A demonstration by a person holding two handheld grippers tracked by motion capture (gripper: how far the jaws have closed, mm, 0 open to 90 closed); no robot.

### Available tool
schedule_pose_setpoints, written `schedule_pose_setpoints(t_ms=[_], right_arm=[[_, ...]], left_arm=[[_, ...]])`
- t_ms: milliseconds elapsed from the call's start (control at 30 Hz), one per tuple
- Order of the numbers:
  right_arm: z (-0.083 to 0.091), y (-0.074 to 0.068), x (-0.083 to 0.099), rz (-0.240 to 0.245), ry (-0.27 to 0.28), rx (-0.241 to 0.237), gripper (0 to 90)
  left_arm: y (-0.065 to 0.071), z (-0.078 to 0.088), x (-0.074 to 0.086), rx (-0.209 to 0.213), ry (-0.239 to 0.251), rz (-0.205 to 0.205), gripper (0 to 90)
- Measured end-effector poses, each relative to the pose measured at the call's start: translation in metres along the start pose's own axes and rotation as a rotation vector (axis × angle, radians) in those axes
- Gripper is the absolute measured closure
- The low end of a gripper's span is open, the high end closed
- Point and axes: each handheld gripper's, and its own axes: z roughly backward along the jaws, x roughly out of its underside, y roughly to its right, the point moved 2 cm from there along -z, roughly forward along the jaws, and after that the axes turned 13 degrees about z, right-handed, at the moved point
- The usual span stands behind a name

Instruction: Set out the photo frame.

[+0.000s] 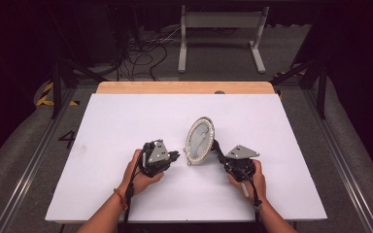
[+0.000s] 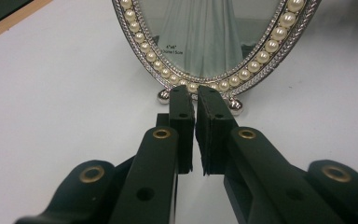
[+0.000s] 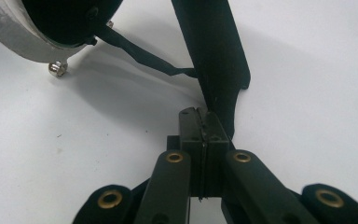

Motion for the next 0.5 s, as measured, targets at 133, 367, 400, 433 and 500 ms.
schedule_pose_setpoints(t_ms=[133, 367, 400, 433, 500], right_arm=[[-0.0003, 0.0013, 0.0001, 0.000, -0.001, -0.005, 90.0], [-0.0025, 0.0040, -0.0011, -0.001, -0.004, 0.006, 90.0], [-0.0034, 0.0053, -0.0011, -0.006, -0.002, 0.006, 90.0], [-0.0034, 0.0055, -0.0011, -0.008, -0.001, 0.005, 90.0], [-0.0031, 0.0059, -0.0010, -0.011, -0.001, -0.002, 90.0]], left_arm=[[0.0016, 0.0016, -0.0001, 0.002, -0.003, -0.010, 82.7], [0.0038, -0.0018, 0.0001, 0.006, -0.015, -0.019, 82.3], [0.0048, -0.0024, -0.0001, 0.005, -0.017, -0.023, 82.2], [0.0049, -0.0027, -0.0004, 0.007, -0.015, -0.022, 82.0], [0.0052, -0.0030, -0.0004, 0.004, -0.017, -0.021, 81.2]])
